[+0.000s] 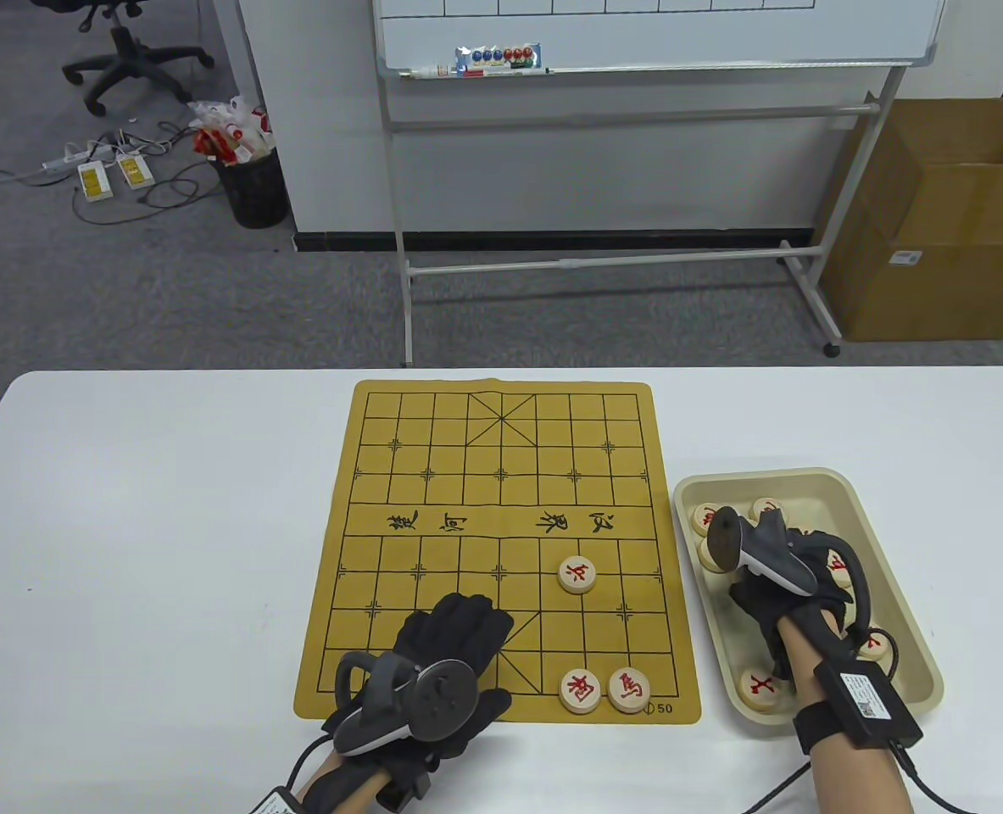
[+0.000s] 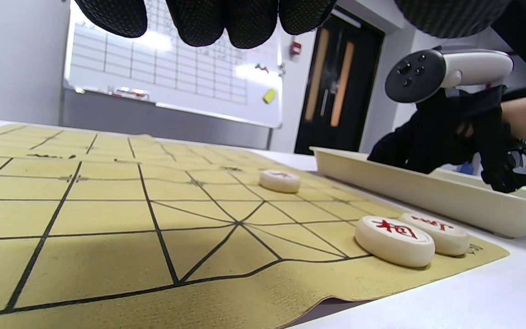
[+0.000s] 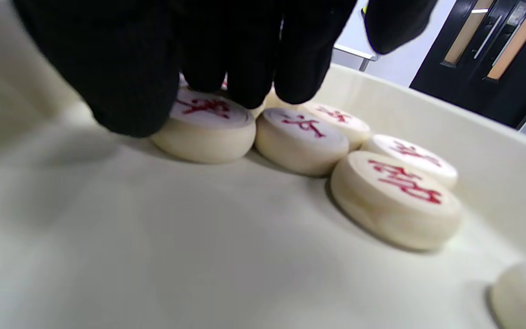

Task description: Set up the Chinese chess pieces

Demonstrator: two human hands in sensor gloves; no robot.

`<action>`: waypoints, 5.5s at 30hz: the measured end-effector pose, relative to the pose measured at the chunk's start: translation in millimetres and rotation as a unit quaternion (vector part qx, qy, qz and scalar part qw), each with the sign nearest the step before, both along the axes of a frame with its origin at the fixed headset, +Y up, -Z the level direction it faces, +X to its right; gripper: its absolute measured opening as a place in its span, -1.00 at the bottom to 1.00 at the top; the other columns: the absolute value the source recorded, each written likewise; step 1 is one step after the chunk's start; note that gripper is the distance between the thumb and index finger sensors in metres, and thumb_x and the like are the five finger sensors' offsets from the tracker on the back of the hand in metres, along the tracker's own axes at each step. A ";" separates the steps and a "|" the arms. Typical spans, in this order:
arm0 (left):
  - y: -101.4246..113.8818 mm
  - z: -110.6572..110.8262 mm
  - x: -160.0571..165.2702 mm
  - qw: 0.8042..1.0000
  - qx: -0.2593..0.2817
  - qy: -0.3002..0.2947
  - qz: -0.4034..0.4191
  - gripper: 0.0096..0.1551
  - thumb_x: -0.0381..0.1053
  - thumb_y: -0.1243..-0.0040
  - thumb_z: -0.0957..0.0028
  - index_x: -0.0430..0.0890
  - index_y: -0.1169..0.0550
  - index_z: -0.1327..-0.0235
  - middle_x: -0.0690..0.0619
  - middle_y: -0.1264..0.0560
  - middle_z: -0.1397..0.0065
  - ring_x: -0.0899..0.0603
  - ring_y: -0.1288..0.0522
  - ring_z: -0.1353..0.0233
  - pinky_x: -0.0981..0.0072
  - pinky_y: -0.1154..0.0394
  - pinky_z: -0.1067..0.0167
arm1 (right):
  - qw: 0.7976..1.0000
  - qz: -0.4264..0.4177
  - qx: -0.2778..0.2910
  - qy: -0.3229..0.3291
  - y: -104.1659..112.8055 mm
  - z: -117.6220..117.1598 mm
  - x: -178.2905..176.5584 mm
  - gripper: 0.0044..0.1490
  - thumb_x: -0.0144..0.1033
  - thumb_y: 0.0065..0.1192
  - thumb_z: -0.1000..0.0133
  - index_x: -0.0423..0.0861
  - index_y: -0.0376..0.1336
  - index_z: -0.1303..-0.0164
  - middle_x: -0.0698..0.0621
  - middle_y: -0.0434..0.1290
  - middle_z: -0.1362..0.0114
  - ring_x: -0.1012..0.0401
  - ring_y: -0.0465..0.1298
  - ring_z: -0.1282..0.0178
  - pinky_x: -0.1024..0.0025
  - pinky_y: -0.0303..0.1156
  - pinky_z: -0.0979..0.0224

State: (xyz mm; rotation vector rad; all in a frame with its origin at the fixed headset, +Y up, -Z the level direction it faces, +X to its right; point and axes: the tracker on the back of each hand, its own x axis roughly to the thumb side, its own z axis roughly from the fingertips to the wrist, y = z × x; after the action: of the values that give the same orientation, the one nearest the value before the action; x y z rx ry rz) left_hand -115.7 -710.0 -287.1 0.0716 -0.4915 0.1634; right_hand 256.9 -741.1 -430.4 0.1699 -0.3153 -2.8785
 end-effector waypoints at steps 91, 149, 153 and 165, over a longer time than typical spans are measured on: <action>-1.4 2.0 3.6 1.000 -0.002 -0.007 -0.007 0.00 0.38 0.01 0.17 0.08 -0.11 -0.58 -0.03 -0.10 -0.72 -0.25 -0.11 -0.71 -0.33 -0.16 -0.53 | 0.989 0.015 -0.033 -0.144 7.8 19.7 71.3 -0.09 0.03 0.39 0.00 0.01 0.19 -0.58 -0.08 0.37 -0.61 -0.06 0.43 -0.59 -0.25 0.14 -0.66; 10.9 -1.2 -10.3 0.999 0.011 0.008 0.029 0.03 0.39 0.00 0.18 0.08 -0.08 -0.59 -0.03 -0.07 -0.73 -0.25 -0.07 -0.73 -0.34 -0.13 -0.54 | 0.947 -0.127 0.098 0.278 80.9 98.4 -158.8 -0.04 0.11 0.44 0.07 -0.03 0.23 -0.53 -0.10 0.48 -0.49 -0.04 0.55 -0.42 -0.32 0.15 -0.63; 21.6 -3.0 -23.5 0.999 0.042 -0.004 0.012 0.09 0.44 -0.01 0.23 0.08 -0.06 -0.60 -0.03 -0.04 -0.74 -0.25 -0.05 -0.74 -0.36 -0.12 -0.55 | 0.935 -0.111 0.054 0.333 53.1 104.5 -203.0 -0.03 0.11 0.44 0.07 -0.04 0.23 -0.53 -0.09 0.48 -0.48 -0.01 0.56 -0.42 -0.31 0.14 -0.63; 15.4 -7.7 -29.4 1.000 -0.005 -0.018 0.007 0.18 0.45 -0.08 0.25 0.04 0.00 -0.61 -0.07 0.01 -0.75 -0.28 -0.01 -0.74 -0.38 -0.10 -0.55 | 0.922 -0.100 -0.008 0.375 -6.5 101.9 -248.0 -0.03 0.11 0.43 0.07 -0.05 0.22 -0.53 -0.08 0.48 -0.48 -0.02 0.55 -0.42 -0.29 0.16 -0.63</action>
State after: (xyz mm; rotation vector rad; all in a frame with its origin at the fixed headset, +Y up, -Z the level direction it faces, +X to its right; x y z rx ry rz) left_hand -145.1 -694.7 -294.9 0.0626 -0.5254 0.1802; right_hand 8.9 -747.7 -328.5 -0.9962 -0.2084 -2.8602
